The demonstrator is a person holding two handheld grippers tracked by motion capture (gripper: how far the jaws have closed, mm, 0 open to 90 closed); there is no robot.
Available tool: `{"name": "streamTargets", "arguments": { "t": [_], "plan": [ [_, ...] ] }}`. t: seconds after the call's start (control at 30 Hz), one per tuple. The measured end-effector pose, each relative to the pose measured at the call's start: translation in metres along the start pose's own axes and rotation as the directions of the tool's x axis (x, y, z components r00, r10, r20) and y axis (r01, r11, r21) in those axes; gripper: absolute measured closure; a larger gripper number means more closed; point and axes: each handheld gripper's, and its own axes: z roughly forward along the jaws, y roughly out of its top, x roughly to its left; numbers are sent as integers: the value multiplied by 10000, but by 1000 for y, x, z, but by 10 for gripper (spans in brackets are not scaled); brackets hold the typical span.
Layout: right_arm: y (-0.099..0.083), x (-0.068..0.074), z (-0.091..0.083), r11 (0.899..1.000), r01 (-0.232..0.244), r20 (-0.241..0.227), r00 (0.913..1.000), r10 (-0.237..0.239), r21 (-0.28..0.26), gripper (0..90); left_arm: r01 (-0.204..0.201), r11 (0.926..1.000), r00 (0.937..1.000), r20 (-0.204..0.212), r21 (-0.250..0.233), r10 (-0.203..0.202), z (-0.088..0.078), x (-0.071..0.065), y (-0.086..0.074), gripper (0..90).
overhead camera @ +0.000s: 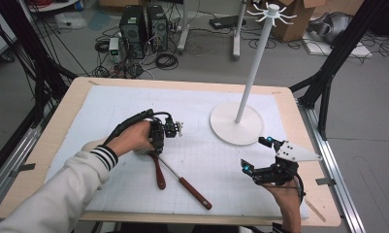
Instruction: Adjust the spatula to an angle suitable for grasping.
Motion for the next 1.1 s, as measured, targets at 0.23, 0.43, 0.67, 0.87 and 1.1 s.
{"name": "streamTargets", "arguments": {
  "t": [0.23, 0.43, 0.67, 0.87, 1.1],
  "plan": [
    [0, 0, 0, 10000, -8, 13, 10000, 8, 7, 5, 29, 10000, 10000, 50, 8, -29, 0, 0, 0, 895],
    [0, 0, 0, 10000, 1, 9, 10000, -1, 14, 5, 33, 10000, 10000, 53, 36, -34, 0, 0, 0, 895],
    [0, 1, 1, 10000, -17, 4, 10000, 17, 94, 5, 48, 10000, 10000, 24, 42, -48, 0, 0, 0, 895],
    [0, 1, 2, 9999, 45, 11, 10000, -45, 121, 5, -2, 10000, 10000, 3, 47, 2, 1, 0, -1, 895],
    [0, 1, 2, 9999, -2, -20, 10000, 2, 142, 5, 71, 9999, 9999, 124, 92, -72, 0, -1, -2, 894]
  ]
}}
